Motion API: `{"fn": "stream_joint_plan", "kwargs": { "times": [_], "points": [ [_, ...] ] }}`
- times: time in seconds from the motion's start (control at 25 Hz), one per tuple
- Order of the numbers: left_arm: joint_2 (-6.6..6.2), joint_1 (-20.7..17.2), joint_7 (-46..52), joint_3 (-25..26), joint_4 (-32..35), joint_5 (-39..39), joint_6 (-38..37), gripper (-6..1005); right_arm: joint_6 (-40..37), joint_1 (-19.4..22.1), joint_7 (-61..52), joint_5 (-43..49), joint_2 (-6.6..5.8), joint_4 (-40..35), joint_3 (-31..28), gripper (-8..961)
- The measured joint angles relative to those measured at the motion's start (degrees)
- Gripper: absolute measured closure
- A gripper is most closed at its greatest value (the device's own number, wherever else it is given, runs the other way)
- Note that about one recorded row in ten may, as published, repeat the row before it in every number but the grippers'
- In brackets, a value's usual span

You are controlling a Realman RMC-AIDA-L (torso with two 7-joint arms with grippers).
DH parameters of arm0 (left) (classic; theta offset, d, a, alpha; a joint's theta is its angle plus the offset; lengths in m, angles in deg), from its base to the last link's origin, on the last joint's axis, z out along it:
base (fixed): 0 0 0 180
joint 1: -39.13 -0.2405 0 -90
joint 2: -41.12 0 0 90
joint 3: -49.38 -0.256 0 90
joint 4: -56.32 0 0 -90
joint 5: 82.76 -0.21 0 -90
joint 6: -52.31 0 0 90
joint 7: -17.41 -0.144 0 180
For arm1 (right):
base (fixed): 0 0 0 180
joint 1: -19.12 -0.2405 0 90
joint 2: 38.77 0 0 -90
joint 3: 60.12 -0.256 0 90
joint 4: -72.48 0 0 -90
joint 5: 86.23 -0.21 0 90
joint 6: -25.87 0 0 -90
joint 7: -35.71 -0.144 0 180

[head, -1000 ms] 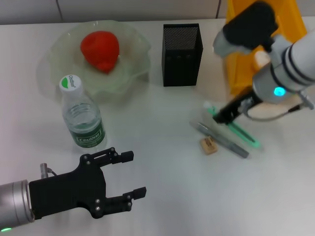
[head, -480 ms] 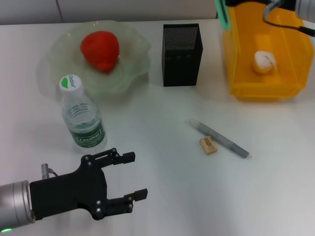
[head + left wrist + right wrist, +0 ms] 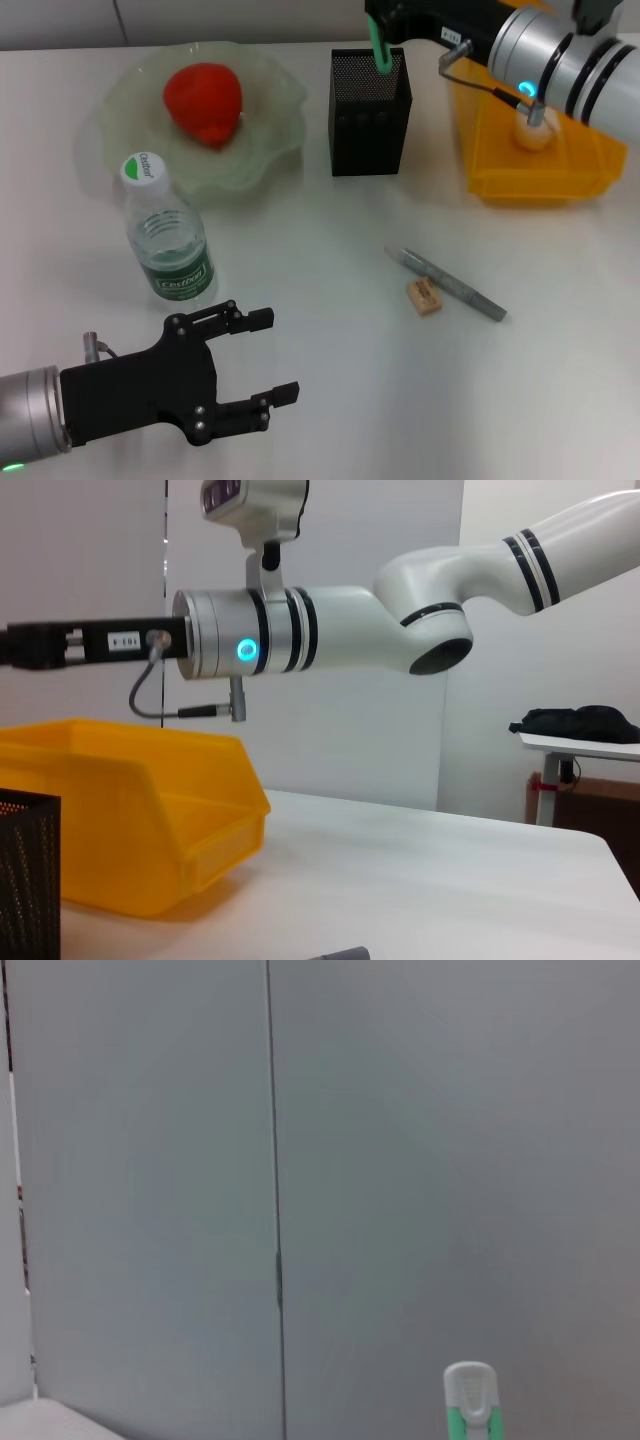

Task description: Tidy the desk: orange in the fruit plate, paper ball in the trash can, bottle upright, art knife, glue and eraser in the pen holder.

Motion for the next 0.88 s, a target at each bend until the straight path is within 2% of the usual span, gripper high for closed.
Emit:
{"fn": "stream_joint_plan", "kwargs": {
  "times": [0.08, 0.2, 0.32, 0.36, 0.4, 0.44, 0.48, 0.52, 0.56, 0.6, 0.72, 0.76, 0.8, 0.88],
  "points": [
    [0.00, -0.11, -0.03, 0.06, -0.02, 0.00, -0.01, 229, -0.48, -0.76, 2.04, -1.93, 0.09, 2.11, 0.31, 719],
    [-0.03, -0.36, -0.07, 0.09, 0.05, 0.00, -0.20, 229, -1.99, 1.08, 0.88, -2.10, 0.14, 0.39, 1.11, 710],
    [-0.05, -0.37, -0.09, 0.10, 0.12, 0.00, -0.25, 229, -2.80, 5.08, -1.18, -1.82, -0.07, -4.39, 3.55, 702],
    [-0.07, -0.29, -0.09, 0.10, 0.12, 0.00, -0.26, 229, -2.74, 8.81, -2.93, -1.80, -0.23, -9.38, 5.23, 699],
    [-0.07, -0.29, -0.09, 0.10, 0.12, 0.00, -0.26, 229, -2.74, 8.81, -2.93, -1.80, -0.23, -9.38, 5.23, 697],
    [-0.08, -0.27, -0.09, 0.10, 0.20, 0.00, -0.27, 229, -2.57, 13.14, -5.43, -0.92, -0.32, -15.65, 6.68, 694],
    [-0.08, -0.27, -0.09, 0.10, 0.20, 0.00, -0.27, 229, -2.57, 13.14, -5.43, -0.92, -0.32, -15.65, 6.68, 660],
    [-0.09, -0.25, -0.09, 0.10, 0.23, 0.00, -0.27, 229, -2.41, 15.53, -7.96, 0.93, -0.37, -19.56, 7.12, 626],
    [-0.09, -0.14, -0.09, 0.10, 0.28, 0.00, -0.28, 229, -2.45, 19.58, -15.58, 7.48, -0.49, -27.63, 7.28, 592],
    [-0.09, -0.14, -0.09, 0.10, 0.28, 0.00, -0.28, 229, -2.45, 19.58, -15.58, 7.48, -0.49, -27.63, 7.28, 558],
    [-0.10, -0.20, -0.09, 0.10, 0.36, 0.00, -0.31, 229, -5.00, 23.36, -33.18, 24.10, -0.61, -40.20, 6.28, 453],
    [-0.09, -0.25, -0.09, 0.10, 0.40, 0.00, -0.38, 229, -10.02, 24.01, -50.70, 42.59, -0.49, -48.59, 4.94, 416],
    [-0.09, -0.25, -0.09, 0.10, 0.40, 0.00, -0.38, 229, -10.02, 24.01, -50.70, 42.59, -0.49, -48.59, 4.94, 379],
    [-0.09, -0.26, -0.09, 0.10, 0.42, 0.00, -0.46, 229, -16.24, 22.38, -63.76, 57.49, -0.49, -53.78, 4.11, 305]
  ]
}}
